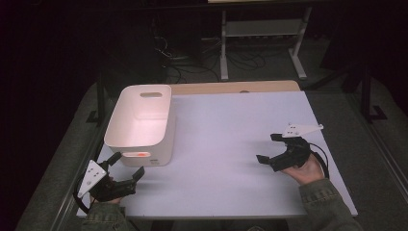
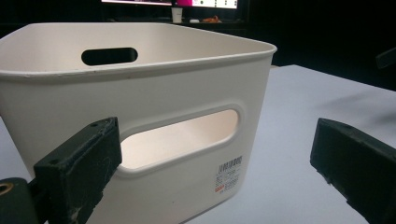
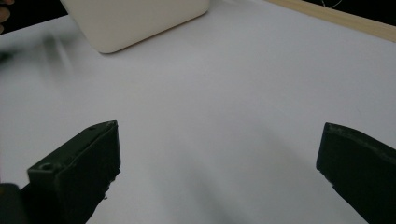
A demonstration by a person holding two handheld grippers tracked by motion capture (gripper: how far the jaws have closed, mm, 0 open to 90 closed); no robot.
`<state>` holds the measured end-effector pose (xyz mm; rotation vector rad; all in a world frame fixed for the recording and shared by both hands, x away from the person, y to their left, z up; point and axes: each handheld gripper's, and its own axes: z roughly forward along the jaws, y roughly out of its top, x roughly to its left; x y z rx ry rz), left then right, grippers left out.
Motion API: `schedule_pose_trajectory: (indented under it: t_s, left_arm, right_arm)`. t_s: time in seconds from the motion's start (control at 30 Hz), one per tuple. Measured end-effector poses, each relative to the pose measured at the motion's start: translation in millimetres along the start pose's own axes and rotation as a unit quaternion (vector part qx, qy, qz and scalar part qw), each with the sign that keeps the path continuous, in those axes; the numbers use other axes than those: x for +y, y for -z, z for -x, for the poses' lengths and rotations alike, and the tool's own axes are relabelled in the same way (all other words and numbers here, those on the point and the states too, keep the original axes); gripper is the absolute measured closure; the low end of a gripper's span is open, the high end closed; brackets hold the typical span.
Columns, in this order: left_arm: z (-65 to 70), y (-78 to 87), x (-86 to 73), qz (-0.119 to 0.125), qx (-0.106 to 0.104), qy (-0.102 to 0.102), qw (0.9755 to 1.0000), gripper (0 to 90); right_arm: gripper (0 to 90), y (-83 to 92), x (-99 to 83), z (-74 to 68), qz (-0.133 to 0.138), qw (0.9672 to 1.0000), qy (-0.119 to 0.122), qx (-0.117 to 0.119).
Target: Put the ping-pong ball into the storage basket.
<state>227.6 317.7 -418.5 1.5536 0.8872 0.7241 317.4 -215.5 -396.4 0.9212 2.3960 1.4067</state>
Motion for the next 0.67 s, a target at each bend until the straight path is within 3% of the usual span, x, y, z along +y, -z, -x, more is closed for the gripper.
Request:
schedule_pose_trajectory:
  t_s: [0.67]
  left_arm:
    - [0.3, -0.4, 0.2, -0.002, 0.002, 0.000, 1.0000, 1.5]
  right_arm:
    - [0.0, 26.0, -29.6, 6.2, 0.040, 0.9980, -0.017, -0.045]
